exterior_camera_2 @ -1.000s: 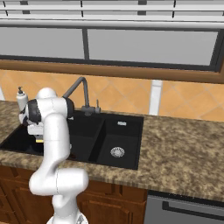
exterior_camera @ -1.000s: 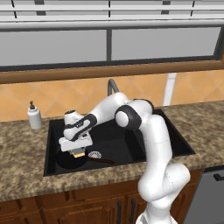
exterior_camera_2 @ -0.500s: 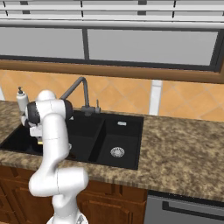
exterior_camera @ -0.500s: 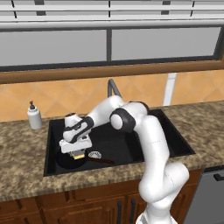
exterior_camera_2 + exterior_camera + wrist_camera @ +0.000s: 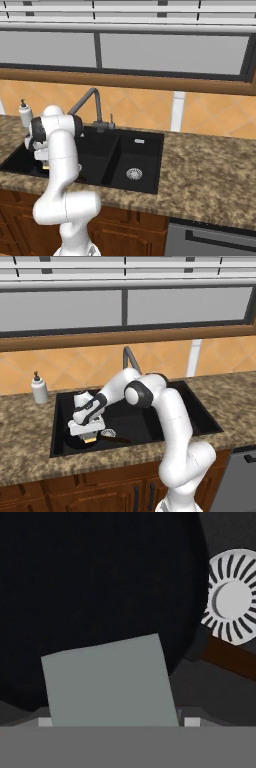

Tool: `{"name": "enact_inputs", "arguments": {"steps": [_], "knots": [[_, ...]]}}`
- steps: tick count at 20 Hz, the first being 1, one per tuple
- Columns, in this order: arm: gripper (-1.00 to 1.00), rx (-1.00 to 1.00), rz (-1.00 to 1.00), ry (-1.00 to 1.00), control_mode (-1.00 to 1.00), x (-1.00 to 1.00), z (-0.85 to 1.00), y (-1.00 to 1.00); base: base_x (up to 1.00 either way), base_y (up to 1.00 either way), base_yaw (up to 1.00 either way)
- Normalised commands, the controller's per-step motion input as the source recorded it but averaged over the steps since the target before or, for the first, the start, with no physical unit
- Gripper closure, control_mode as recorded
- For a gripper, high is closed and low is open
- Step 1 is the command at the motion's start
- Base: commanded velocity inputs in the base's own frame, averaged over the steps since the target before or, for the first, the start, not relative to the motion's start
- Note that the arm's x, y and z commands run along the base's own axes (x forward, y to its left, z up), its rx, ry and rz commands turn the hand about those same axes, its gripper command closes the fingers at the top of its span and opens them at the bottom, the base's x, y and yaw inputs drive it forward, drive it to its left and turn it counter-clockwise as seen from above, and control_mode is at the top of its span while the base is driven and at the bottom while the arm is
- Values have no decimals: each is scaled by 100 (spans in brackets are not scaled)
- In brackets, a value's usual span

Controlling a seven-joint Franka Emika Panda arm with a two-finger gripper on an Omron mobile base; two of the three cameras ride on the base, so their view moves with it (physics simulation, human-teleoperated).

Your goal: Pick the pan and sponge and place them into the sink. Then turn on the water.

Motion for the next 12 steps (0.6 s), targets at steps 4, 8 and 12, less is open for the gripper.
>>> {"name": "enact_inputs", "arguments": {"steps": [4,8,12], "knots": [[100,-9,-20,-1,-100,0,-7,29,0,0,0],[100,-4,-31,3,-100,34,-2,23,0,0,0],[100,-6,-24,0,-100,23,-23,13,0,0,0]]}}
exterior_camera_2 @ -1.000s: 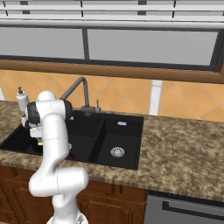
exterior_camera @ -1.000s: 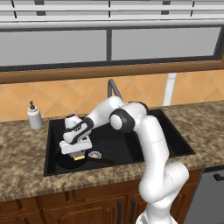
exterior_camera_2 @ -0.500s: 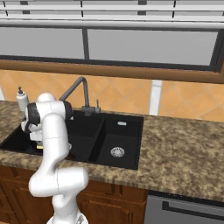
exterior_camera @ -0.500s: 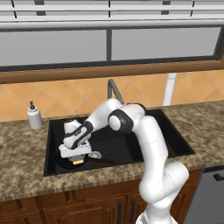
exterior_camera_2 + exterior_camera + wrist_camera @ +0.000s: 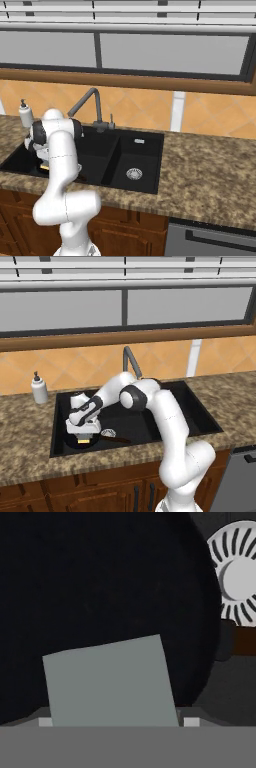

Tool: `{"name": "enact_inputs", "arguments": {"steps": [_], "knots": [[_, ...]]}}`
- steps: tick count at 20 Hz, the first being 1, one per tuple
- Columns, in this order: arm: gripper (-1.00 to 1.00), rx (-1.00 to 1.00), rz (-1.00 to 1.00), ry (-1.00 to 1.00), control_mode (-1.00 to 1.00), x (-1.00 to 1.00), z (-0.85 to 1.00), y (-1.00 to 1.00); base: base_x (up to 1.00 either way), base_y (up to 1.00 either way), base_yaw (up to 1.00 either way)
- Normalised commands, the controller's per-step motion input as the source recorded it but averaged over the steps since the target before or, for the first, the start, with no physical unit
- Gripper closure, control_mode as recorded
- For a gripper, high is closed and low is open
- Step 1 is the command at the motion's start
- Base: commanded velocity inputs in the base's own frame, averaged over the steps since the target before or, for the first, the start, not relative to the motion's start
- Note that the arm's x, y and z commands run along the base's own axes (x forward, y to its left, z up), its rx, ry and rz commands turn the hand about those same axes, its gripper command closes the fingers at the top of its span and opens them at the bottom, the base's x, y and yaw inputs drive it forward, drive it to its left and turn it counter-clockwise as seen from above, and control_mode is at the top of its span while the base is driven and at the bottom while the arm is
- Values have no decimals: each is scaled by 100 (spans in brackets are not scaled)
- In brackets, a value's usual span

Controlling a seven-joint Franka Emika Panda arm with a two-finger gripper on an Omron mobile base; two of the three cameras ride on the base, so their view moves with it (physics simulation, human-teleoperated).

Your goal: Pick the pan and sponge and place them into the sink. Then turn on the water.

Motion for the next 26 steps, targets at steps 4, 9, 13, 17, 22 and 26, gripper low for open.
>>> {"name": "enact_inputs", "arguments": {"steps": [4,9,13,17,22,26], "knots": [[-100,-9,-12,0,-100,0,-17,14,0,0,0],[-100,0,-1,0,-100,0,4,0,0,0,0],[-100,0,0,0,-100,0,11,0,0,0,0],[-100,0,0,-7,-100,-8,28,0,0,0,0],[-100,2,0,-14,-100,-68,88,-8,0,0,0],[-100,0,0,0,-100,-89,98,-44,0,0,0]]}}
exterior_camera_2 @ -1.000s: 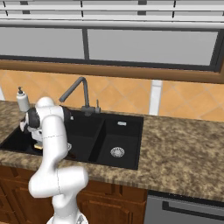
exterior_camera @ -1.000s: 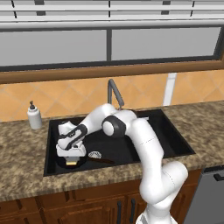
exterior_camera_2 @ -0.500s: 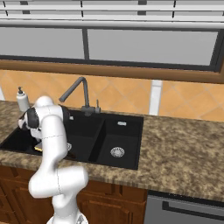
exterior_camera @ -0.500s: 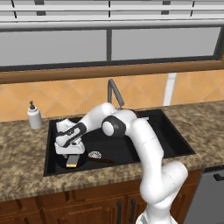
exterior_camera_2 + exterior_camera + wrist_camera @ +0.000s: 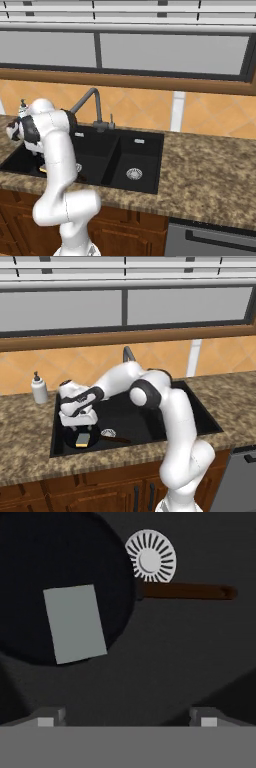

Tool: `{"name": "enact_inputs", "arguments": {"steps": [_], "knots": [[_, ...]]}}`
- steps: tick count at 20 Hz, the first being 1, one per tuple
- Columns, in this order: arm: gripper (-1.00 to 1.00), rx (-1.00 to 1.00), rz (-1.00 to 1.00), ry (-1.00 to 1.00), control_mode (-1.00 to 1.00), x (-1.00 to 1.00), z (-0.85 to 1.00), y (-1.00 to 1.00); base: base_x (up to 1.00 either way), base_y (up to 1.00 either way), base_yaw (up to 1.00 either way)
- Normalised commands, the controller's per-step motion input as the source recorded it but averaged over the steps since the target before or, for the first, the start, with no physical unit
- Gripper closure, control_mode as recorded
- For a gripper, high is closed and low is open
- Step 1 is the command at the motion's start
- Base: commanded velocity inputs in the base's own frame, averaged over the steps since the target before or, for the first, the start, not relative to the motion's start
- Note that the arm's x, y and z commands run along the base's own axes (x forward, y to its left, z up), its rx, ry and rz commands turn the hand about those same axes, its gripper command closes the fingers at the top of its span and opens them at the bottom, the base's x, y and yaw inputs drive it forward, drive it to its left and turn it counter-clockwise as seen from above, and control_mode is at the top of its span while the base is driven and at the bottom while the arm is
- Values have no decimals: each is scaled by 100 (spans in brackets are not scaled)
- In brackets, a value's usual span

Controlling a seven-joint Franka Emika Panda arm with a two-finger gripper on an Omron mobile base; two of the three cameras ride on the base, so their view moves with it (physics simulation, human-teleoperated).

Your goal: Pick the pan and sponge and place them into the sink. Then turn on the water.

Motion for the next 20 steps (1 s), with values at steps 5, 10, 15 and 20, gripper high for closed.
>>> {"name": "enact_inputs", "arguments": {"steps": [5,10,15,20], "knots": [[-100,0,5,-4,-100,-78,98,-74,0,0,0],[-100,1,11,-4,-100,-62,100,-69,0,0,0],[-100,5,14,-9,-100,-65,91,-79,0,0,0],[-100,8,17,-11,-100,-55,77,-82,0,0,0]]}}
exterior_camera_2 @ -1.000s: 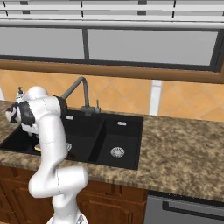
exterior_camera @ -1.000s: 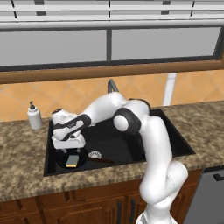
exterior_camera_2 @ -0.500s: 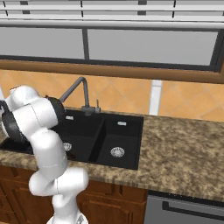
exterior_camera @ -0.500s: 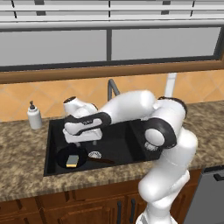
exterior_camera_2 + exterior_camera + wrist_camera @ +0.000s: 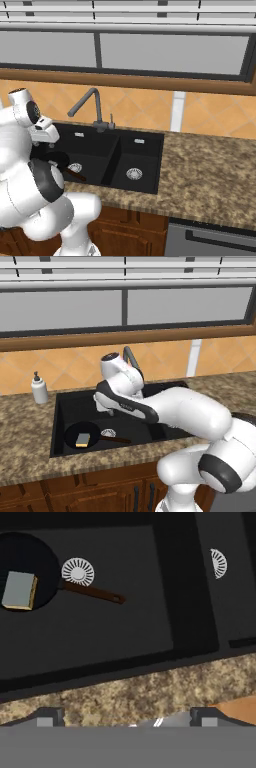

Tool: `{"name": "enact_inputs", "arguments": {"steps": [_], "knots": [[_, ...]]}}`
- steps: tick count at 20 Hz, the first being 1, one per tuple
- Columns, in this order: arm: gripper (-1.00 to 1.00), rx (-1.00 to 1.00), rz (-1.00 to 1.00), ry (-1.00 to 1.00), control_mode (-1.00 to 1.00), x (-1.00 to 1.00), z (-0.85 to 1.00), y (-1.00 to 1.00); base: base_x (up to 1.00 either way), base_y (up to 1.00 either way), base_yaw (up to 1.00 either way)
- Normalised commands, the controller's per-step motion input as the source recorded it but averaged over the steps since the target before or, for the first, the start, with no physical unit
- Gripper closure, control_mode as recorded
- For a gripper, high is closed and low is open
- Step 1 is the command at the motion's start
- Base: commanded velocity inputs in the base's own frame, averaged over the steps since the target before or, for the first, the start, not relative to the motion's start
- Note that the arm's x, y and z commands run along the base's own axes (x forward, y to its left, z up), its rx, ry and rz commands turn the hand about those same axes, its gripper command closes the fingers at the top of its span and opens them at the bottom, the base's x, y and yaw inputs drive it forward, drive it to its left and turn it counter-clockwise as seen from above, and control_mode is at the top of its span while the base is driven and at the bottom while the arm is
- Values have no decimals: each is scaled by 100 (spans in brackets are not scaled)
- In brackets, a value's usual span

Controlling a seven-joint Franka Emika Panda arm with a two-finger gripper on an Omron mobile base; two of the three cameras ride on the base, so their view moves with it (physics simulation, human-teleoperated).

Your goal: Pick the pan and sponge and place them into the sink. Then turn on the water.

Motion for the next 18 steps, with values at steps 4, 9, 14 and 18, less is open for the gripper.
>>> {"name": "enact_inputs", "arguments": {"steps": [4,9,14,18], "knots": [[-100,7,15,-5,-100,-45,71,-73,0,0,0],[-100,9,14,-6,-100,-16,50,-75,0,0,0],[-100,12,11,-4,-100,16,25,-69,0,0,0],[-100,11,12,-8,-100,37,9,-70,0,0,0]]}}
